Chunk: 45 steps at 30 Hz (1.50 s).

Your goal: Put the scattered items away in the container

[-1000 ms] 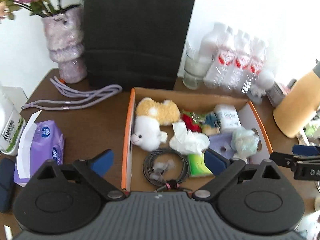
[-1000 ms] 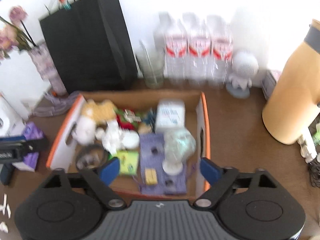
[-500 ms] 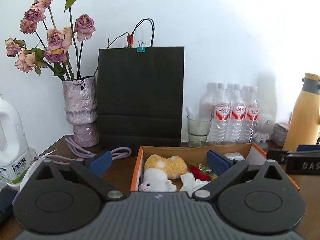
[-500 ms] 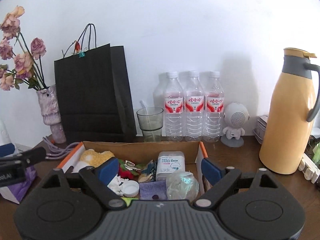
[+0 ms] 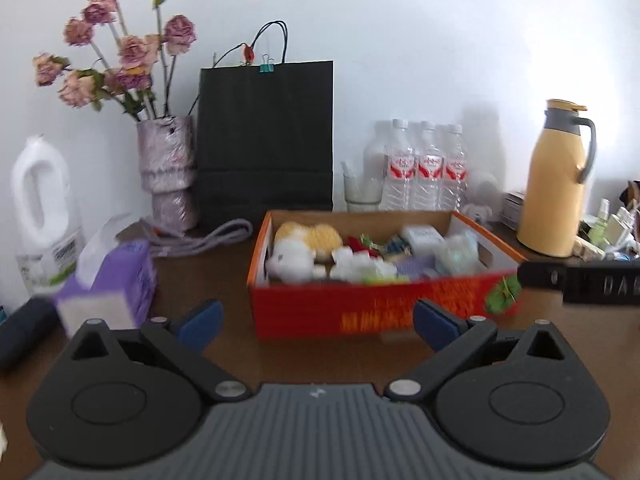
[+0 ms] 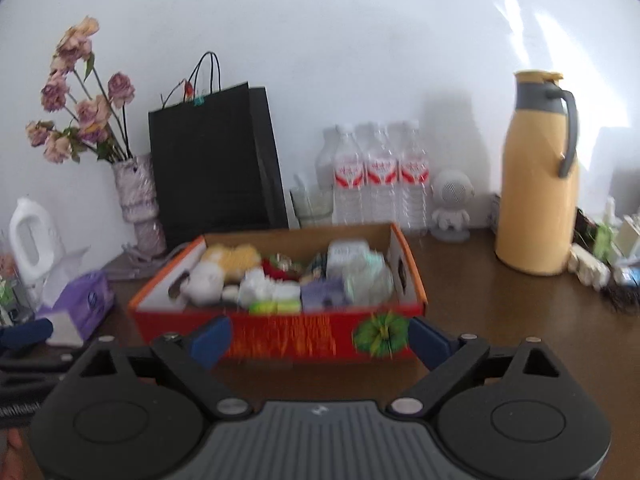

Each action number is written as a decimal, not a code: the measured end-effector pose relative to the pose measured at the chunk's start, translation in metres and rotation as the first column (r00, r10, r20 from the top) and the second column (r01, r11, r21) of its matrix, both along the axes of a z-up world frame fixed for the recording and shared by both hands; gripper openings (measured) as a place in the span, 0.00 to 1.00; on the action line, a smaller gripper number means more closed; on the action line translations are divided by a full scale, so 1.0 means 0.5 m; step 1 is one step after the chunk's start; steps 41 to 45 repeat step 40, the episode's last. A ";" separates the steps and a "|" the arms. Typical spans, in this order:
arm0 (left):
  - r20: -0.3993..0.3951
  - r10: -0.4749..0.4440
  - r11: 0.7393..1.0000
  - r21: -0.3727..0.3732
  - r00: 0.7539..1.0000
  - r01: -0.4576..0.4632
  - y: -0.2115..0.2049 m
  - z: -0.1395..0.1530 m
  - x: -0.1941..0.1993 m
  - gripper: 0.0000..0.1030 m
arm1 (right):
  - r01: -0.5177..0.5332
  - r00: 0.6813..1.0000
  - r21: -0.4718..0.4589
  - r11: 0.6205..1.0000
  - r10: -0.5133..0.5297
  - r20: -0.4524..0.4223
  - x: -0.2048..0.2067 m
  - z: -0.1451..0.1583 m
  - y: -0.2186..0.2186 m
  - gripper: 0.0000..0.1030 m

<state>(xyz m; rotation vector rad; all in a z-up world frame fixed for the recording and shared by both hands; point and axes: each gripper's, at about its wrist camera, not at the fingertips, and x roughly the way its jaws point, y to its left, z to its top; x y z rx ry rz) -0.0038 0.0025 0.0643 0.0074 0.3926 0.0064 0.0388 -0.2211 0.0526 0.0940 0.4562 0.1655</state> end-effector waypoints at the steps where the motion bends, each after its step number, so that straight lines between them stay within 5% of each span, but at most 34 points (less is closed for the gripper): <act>1: -0.006 -0.004 1.000 -0.003 1.000 0.004 0.000 -0.011 -0.022 1.00 | -0.009 1.000 -0.008 1.000 0.009 -0.006 -0.025 -0.014 0.002 0.92; 8: -0.096 -0.014 1.000 -0.026 0.995 0.012 -0.003 -0.072 -0.099 1.00 | -0.044 0.991 -0.081 0.996 0.033 -0.132 -0.122 -0.112 0.024 0.92; 23: -0.289 0.020 0.998 0.062 0.957 -0.002 -0.012 -0.141 -0.024 1.00 | -0.048 0.975 -0.108 0.993 0.023 -0.223 -0.078 -0.160 0.048 0.95; 45: -0.303 0.007 1.000 0.007 0.953 -0.006 0.000 -0.148 -0.008 1.00 | -0.033 0.972 -0.138 0.990 0.000 -0.235 -0.058 -0.164 0.063 1.00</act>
